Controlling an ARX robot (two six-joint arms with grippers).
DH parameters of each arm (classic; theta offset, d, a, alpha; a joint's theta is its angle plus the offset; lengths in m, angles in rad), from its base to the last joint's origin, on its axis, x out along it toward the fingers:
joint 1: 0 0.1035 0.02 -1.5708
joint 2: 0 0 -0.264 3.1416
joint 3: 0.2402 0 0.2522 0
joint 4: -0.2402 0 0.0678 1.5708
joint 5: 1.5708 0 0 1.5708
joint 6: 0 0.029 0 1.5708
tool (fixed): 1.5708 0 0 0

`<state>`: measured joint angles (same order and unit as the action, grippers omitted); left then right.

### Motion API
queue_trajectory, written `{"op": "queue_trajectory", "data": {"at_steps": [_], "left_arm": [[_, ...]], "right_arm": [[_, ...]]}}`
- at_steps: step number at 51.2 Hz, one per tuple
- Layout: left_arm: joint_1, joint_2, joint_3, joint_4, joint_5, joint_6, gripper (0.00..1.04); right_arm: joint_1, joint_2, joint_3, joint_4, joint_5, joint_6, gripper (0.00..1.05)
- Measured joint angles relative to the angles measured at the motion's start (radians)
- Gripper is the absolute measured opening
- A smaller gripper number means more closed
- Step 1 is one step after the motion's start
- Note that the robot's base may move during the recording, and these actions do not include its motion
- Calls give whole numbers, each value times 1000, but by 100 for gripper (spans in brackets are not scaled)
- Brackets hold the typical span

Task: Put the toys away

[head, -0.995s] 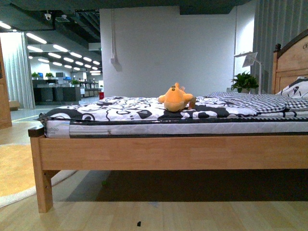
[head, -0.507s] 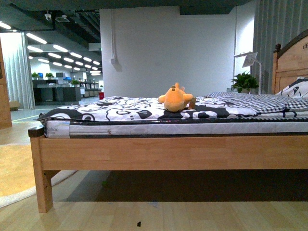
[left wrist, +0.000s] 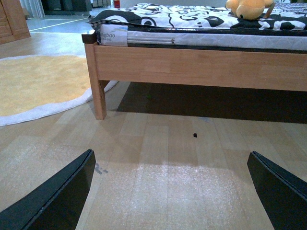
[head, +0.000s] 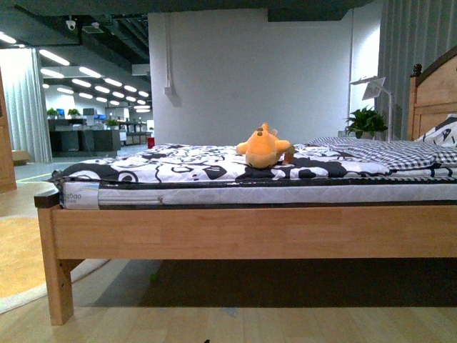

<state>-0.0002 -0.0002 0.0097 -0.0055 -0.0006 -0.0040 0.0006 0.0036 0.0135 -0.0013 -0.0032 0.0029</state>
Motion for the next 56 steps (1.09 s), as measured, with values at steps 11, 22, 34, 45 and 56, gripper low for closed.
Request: {"op": "queue_trajectory", "data": {"at_steps": [11, 22, 34, 45, 56], "left_arm": [[0, 0, 0, 0, 0, 0, 98], [0, 0, 0, 0, 0, 0, 98], [0, 0, 0, 0, 0, 0, 98], [0, 0, 0, 0, 0, 0, 98], [0, 0, 0, 0, 0, 0, 98]], "right_arm": [[0, 0, 0, 0, 0, 0, 98], [0, 0, 0, 0, 0, 0, 98], [0, -1, 0, 0, 1, 0, 98], [0, -1, 0, 0, 2, 0, 98], [0, 0, 0, 0, 3, 0, 98]]}}
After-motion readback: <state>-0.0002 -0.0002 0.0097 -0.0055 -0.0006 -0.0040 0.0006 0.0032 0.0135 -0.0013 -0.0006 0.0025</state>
